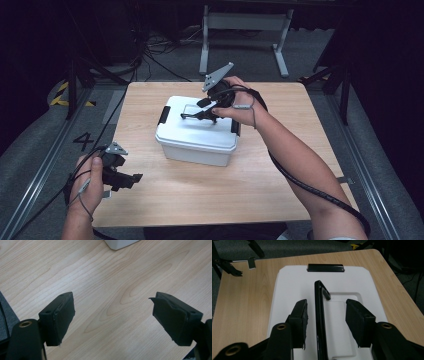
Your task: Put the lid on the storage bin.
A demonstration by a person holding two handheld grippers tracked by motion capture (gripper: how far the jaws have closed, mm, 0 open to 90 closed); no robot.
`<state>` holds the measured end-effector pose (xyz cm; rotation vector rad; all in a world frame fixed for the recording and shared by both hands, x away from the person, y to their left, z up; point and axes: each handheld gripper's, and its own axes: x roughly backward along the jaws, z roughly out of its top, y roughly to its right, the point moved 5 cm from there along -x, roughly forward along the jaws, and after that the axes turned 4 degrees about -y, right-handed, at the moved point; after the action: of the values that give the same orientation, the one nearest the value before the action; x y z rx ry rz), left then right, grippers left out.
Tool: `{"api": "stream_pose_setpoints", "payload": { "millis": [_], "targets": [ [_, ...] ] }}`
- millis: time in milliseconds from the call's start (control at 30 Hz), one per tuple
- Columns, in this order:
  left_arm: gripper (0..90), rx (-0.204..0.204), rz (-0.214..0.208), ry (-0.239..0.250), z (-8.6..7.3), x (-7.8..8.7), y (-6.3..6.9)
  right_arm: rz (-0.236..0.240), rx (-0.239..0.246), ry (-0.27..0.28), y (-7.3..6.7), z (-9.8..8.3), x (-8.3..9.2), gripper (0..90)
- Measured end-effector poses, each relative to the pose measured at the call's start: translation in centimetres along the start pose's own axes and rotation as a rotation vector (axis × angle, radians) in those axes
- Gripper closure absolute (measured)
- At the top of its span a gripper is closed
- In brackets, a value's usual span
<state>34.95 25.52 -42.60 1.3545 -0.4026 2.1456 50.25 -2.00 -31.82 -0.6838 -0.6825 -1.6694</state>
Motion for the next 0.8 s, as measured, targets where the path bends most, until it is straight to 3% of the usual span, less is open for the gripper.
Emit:
{"api": "stream_pose_setpoints", "payload": {
  "millis": [267, 533, 800],
  "targets": [
    [18.4, -0.02, -0.003, -0.002, 0.5, -0.3, 0.0, -0.042, -0.011, 0.027, -0.3, -0.1, 3.1, 52.8],
    [18.4, -0.02, -0.01, -0.001, 0.9, -0.4, 0.1, -0.072, -0.051, 0.051, 0.0, -1.1, 6.0, 52.8],
    [18.4, -0.015, -0.013, 0.002, 1.0, -0.4, 0.1, -0.107, -0.099, 0.07, 0.4, -3.6, 8.5, 52.4]
  ]
}}
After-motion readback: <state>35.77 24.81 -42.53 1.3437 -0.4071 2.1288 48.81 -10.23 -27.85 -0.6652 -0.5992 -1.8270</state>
